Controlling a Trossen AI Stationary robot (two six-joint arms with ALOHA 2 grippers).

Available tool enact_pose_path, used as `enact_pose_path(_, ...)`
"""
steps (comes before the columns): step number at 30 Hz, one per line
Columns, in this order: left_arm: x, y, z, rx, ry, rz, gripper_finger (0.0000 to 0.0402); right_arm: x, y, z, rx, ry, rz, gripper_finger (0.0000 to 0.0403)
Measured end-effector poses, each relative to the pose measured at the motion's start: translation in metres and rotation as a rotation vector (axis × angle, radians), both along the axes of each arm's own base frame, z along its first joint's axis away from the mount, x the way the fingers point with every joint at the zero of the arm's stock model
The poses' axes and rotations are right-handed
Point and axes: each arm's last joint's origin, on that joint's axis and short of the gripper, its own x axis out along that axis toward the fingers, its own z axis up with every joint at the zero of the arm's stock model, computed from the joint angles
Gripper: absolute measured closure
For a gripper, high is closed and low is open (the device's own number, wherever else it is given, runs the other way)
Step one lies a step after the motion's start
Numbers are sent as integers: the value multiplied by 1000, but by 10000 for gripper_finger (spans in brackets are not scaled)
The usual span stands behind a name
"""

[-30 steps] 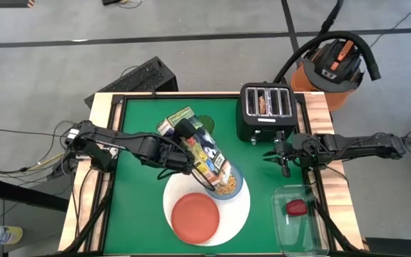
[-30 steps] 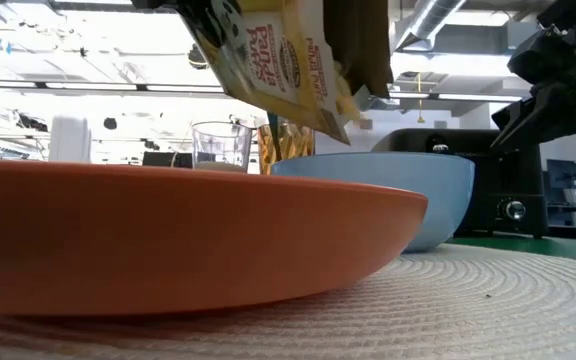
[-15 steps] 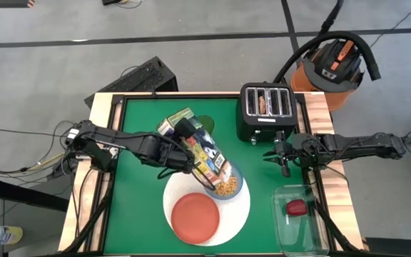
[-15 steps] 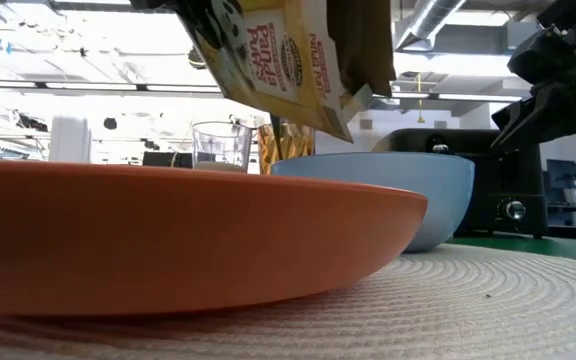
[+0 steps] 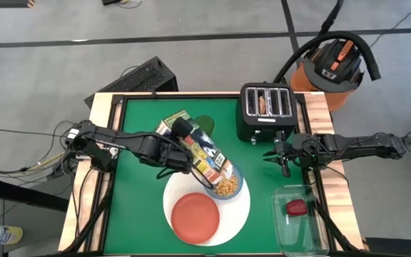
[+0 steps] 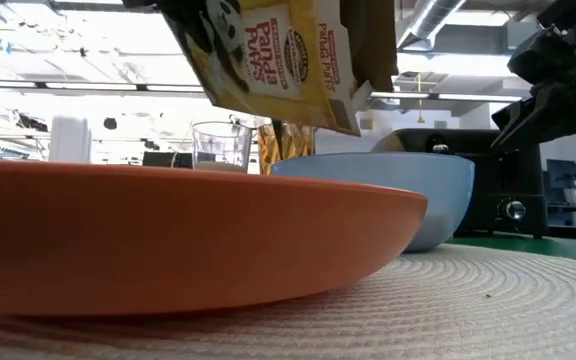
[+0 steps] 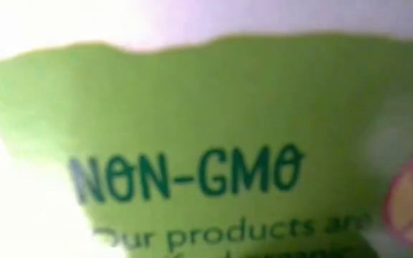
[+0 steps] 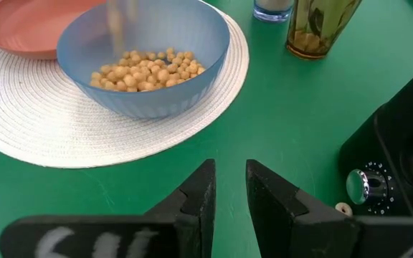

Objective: Arrange a breakfast setting
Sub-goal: Pour the cereal from the cereal box on the blue bowl

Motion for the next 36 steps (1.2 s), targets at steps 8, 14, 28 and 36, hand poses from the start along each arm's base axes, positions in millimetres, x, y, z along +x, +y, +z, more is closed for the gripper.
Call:
enact_pose_path(8, -4, -1, -1, -46, 4, 37, 161, 0, 0, 0, 0, 0, 0, 301)
enact_pose_path(14, -7, -5, 4, -54, -10, 41, 161, 0, 0, 0, 0, 0, 0, 301)
enact_pose_path(28, -10, -7, 12, -144, -64, 89, 161, 0, 0, 0, 0, 0, 0, 301)
enact_pose_path(36, -11, -7, 13, -186, -94, 123, 161, 0, 0, 0, 0, 0, 0, 301)
